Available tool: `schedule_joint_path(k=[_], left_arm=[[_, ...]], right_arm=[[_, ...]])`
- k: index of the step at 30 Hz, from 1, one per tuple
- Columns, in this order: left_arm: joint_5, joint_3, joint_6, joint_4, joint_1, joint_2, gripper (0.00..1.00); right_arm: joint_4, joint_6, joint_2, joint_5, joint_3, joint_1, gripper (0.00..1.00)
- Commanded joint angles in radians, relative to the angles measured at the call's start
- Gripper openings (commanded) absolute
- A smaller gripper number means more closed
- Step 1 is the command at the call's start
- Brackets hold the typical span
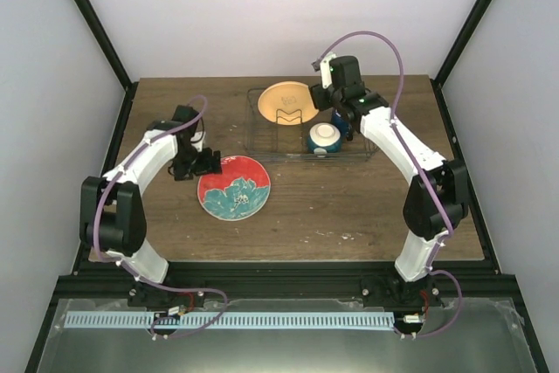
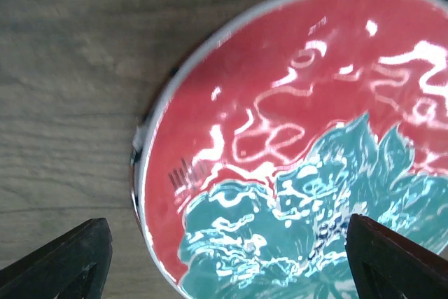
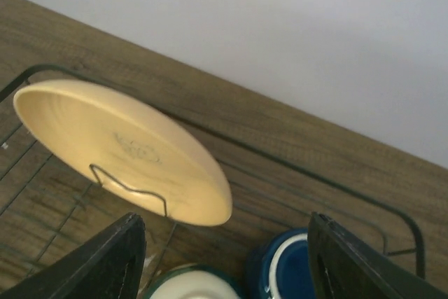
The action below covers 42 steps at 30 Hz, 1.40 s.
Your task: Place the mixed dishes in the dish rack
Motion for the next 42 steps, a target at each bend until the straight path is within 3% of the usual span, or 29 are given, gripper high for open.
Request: schedule_joint_path(k=[1,5,13,22,42], left_arm=[[0.122,-0.109,-0.039,0.098,0.015,-0.075,0.92],[0.253,-0.209,-0.075,0.204,0.076,-0.107,0.91],[0.349,-0.314,-0.081,0.296,0.223,-0.138,0.84],[0.403,-0.385,-0.096,0.374,0.230,-0.141,0.69],[0.525,-0.561,-0.067,0.536,0.230,-0.113,0.60]], right_arm=[[-0.074,0.063,-0.062,0.038,-0.017,0.018,0.65],[-0.100,0.088,-0.087,0.012,-0.033,0.020,0.66],[-0.140,0.094,-0.103,-0.006,-0.033,0.027,0.67],[-0.156,0.093,-0.095,-0.010,-0.036,0.031,0.69],[-0.156,0.067,-0.039,0.003,-0.022,0.048,0.71]])
